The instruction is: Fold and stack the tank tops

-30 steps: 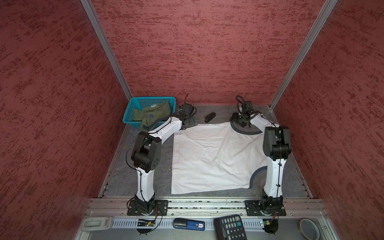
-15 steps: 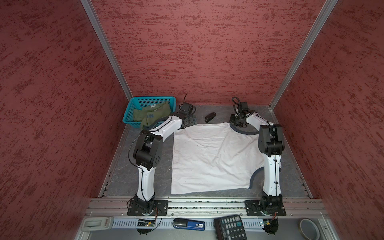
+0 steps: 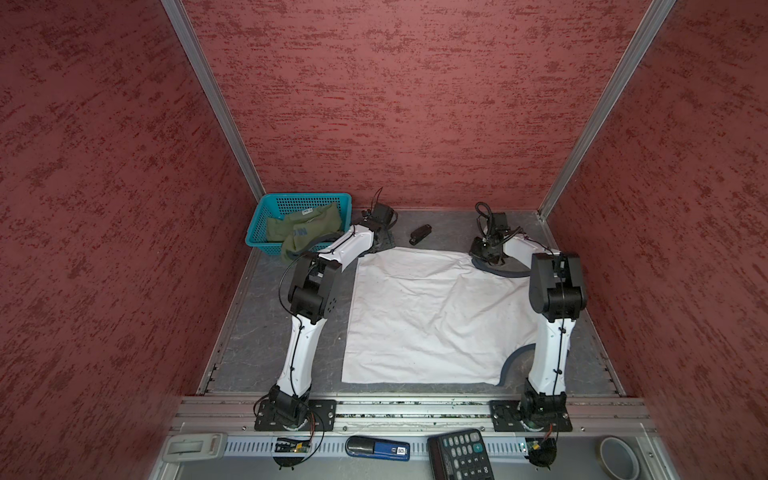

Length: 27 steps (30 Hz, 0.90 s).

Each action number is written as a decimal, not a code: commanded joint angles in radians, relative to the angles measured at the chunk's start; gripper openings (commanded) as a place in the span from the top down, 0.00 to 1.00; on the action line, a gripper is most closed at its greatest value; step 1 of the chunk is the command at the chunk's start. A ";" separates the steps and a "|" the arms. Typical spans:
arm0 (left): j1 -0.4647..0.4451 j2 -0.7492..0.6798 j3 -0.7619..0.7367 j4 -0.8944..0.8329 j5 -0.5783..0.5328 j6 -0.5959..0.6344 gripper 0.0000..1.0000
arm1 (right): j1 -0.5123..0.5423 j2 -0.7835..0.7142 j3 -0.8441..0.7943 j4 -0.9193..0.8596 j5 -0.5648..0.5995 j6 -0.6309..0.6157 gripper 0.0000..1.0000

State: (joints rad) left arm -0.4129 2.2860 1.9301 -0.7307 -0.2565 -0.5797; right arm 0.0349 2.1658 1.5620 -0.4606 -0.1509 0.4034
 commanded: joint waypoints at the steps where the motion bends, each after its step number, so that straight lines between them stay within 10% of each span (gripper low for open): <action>1: 0.012 0.057 0.082 -0.066 -0.073 -0.042 0.12 | -0.009 -0.031 -0.012 0.029 0.029 0.003 1.00; 27: 0.062 0.304 0.407 -0.196 -0.070 -0.083 0.51 | -0.020 -0.034 -0.020 0.051 0.014 0.003 1.00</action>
State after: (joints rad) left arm -0.3580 2.5568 2.3180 -0.9340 -0.3309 -0.6647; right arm 0.0223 2.1651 1.5547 -0.4297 -0.1501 0.4038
